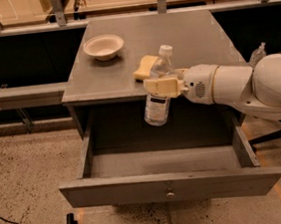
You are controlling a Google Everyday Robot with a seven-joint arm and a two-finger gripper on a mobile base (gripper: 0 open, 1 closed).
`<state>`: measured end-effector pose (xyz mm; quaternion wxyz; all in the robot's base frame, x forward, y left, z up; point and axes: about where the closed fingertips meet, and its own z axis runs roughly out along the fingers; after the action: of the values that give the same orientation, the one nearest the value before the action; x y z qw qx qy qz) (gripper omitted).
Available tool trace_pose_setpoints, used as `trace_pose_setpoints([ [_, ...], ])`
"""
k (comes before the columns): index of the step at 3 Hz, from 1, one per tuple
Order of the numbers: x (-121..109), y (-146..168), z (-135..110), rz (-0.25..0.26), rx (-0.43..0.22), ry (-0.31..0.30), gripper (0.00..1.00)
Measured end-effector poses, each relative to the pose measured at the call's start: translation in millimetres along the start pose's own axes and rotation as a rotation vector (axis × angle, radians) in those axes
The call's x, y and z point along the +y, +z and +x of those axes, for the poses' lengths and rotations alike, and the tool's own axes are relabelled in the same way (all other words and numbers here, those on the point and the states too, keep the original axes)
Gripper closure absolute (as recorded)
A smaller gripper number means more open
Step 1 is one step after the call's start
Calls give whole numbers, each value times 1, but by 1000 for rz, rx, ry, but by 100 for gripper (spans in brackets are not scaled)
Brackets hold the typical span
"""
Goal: Place blue plastic bottle into top drawer
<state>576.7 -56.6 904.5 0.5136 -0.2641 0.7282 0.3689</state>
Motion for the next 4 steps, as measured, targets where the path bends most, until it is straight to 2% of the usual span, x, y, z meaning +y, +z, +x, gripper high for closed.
trace_pose_setpoints([
  [2, 11, 4, 53, -68, 121, -61, 100],
  [4, 5, 13, 90, -87, 187, -124, 100],
])
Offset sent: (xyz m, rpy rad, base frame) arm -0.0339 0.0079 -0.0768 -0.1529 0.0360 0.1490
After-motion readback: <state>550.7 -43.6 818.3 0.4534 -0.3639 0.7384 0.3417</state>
